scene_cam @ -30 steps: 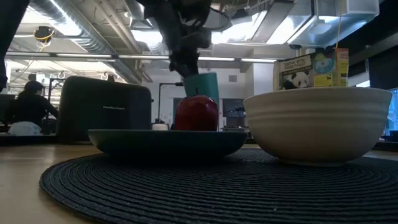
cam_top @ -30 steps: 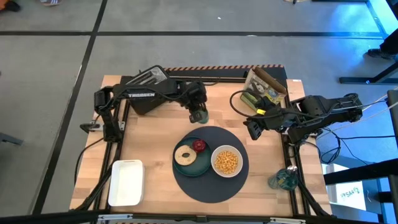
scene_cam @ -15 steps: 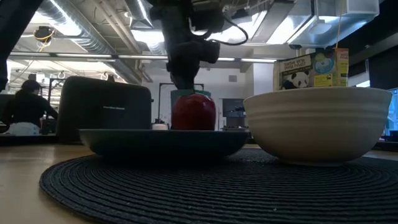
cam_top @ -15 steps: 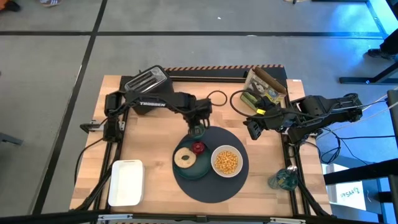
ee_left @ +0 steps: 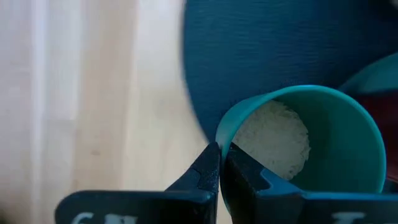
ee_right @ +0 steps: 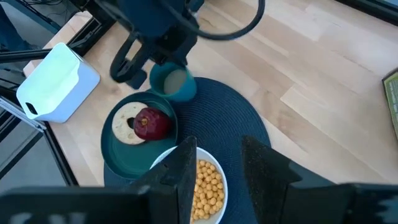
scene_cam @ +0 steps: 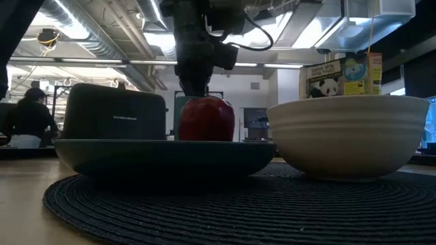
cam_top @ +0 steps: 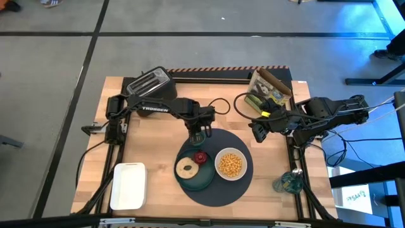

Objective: Arrange a breakfast setting
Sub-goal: Put the blue glass on the dark blue placemat to the top of the white bowl

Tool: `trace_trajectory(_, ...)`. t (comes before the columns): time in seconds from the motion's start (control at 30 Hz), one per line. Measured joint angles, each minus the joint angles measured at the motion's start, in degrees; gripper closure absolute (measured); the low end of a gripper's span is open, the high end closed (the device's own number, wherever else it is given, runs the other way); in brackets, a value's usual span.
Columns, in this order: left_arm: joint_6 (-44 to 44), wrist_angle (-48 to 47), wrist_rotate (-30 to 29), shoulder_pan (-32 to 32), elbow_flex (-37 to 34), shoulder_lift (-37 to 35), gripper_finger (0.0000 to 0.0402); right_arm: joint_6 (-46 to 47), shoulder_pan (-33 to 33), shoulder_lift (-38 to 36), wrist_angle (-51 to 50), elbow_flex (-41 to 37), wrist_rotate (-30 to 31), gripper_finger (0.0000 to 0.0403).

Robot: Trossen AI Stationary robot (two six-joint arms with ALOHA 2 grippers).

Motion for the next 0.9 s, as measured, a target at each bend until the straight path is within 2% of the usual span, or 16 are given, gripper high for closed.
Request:
trace_trajectory(0.37, 0.1, 5.9, 0.2, 2.0, 0.0, 0.0, 0.039, -0.7, 0.0, 0.0, 0.0, 0.0, 0.0, 0.0288)
trace_trajectory(0.6, 0.2, 14.8, 2.3, 3.3, 0.1, 0.0, 0.0396, 0.4, 0.0, 0.0, 0.0, 0.0, 0.0, 0.0288)
trace_trajectory(0.9, 0.0, 18.6, 2.3, 4.8, 5.2, 0.0, 0.0396, 1.6, -0.1, 0.0, 0.0, 0.0, 0.0, 0.0288)
